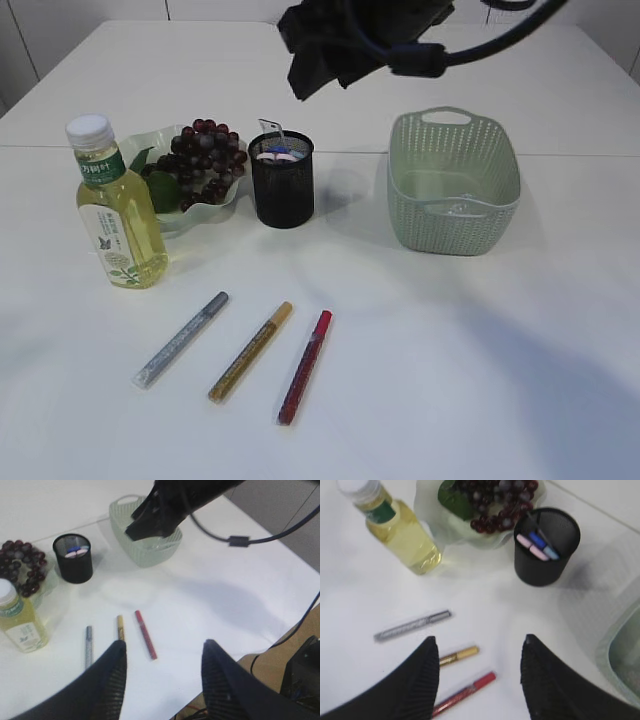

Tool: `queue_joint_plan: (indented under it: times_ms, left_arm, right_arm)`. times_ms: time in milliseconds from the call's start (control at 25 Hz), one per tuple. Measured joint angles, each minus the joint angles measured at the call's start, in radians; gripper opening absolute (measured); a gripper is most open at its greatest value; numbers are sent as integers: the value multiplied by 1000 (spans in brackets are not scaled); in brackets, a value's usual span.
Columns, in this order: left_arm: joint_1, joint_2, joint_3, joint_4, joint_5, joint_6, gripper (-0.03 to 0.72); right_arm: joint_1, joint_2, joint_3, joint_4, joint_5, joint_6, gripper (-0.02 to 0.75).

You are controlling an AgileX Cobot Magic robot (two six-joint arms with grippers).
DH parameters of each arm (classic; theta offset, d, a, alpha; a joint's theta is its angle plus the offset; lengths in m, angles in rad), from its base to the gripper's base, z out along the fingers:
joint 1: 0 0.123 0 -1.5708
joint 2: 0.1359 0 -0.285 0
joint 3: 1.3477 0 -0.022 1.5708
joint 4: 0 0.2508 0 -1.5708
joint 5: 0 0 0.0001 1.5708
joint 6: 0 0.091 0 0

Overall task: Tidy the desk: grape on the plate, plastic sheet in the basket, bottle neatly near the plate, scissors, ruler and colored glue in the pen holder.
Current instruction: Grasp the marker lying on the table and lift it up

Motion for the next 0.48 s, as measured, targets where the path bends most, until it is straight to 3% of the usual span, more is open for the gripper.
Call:
queue_joint_plan:
  times_ms: [280, 480]
  left_arm:
    - [0, 122, 5, 49, 21, 0, 362]
    - [0, 229, 5, 63, 21, 0, 362]
  right_arm:
    - [0, -86, -4, -6, 278, 29, 419]
    - [0, -86, -4, -14, 311, 70, 418]
